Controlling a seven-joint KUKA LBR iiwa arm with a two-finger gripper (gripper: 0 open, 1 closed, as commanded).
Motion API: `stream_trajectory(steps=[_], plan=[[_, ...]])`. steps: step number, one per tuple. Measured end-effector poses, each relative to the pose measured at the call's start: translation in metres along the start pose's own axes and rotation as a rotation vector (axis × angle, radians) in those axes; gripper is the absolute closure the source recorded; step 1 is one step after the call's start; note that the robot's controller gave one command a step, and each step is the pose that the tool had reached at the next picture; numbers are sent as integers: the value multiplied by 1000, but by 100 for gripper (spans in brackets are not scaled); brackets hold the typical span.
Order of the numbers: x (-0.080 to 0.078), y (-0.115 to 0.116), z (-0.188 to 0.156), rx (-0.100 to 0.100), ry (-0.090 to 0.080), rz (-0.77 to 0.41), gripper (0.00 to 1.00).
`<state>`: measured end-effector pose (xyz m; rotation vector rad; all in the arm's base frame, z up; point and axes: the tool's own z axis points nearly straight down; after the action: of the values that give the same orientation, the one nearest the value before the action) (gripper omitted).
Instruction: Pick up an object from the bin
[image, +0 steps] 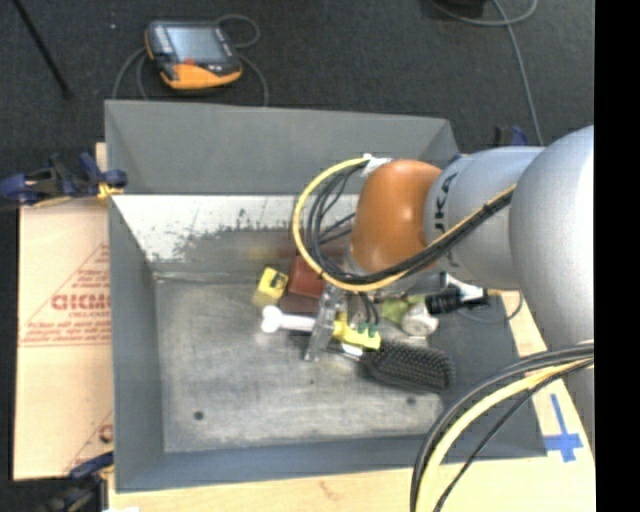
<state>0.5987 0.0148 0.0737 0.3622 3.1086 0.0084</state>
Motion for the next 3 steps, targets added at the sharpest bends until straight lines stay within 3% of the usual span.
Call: stream_trajectory(steps=[3], plan=[[1, 1, -10, 1, 6, 0, 100]])
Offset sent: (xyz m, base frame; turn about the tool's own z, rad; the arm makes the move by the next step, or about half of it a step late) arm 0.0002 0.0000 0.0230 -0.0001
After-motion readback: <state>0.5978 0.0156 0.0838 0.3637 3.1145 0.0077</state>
